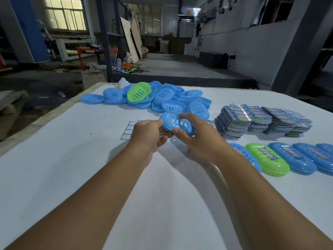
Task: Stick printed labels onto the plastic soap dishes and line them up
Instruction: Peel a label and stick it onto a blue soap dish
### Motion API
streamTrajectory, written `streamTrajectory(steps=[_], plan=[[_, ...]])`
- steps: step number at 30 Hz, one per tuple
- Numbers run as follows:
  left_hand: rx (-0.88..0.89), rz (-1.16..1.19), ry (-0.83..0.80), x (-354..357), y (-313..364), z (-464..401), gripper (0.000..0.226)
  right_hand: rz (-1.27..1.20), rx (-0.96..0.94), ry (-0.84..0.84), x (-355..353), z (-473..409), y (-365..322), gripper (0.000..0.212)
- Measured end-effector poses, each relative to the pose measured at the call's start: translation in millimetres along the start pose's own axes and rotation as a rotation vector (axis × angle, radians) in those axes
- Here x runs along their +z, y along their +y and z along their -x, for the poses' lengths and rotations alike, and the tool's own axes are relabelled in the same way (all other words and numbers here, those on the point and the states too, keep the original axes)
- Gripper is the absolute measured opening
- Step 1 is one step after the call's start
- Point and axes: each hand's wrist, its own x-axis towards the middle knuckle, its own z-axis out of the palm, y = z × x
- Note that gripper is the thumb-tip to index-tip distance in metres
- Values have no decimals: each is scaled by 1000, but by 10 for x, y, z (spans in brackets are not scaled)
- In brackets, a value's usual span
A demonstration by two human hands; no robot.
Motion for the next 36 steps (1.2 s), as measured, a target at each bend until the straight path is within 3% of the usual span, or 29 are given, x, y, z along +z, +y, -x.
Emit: streamTrajectory(steps=[3, 6, 8, 10, 12, 15, 22, 26, 31, 36], plan=[[-42, -138, -33, -117, 43, 36, 15, 23, -15, -53, 22, 0, 7, 53], [239, -806, 97, -298, 38, -42, 28, 58, 0, -89, 39, -3, 34, 50], [412, -1098, 256, -395, 75, -81, 25, 103, -1, -116, 68, -2, 53, 50], [439, -1297, 346, -483, 116, -123, 22, 157, -4, -149, 93, 8, 52, 54], [384, -1442, 347, -573, 127, -189, 35, 185, 1, -174, 103, 20, 39, 59], [303, -1486, 314, -659, 122, -257, 47, 207, 9, -183, 106, 23, 27, 62], [325, -1561, 331, -635, 76, -279, 46, 192, 46, -175, 96, 26, -10, 59], [392, -1532, 339, -585, 82, -278, 41, 344, 178, 36, -16, -75, 56, 41], [455, -1509, 329, -540, 62, -271, 38, 482, 345, 3, -156, -101, 222, 7], [499, -1473, 344, -534, 68, -278, 33, 455, 352, 55, -209, -117, 223, 23]])
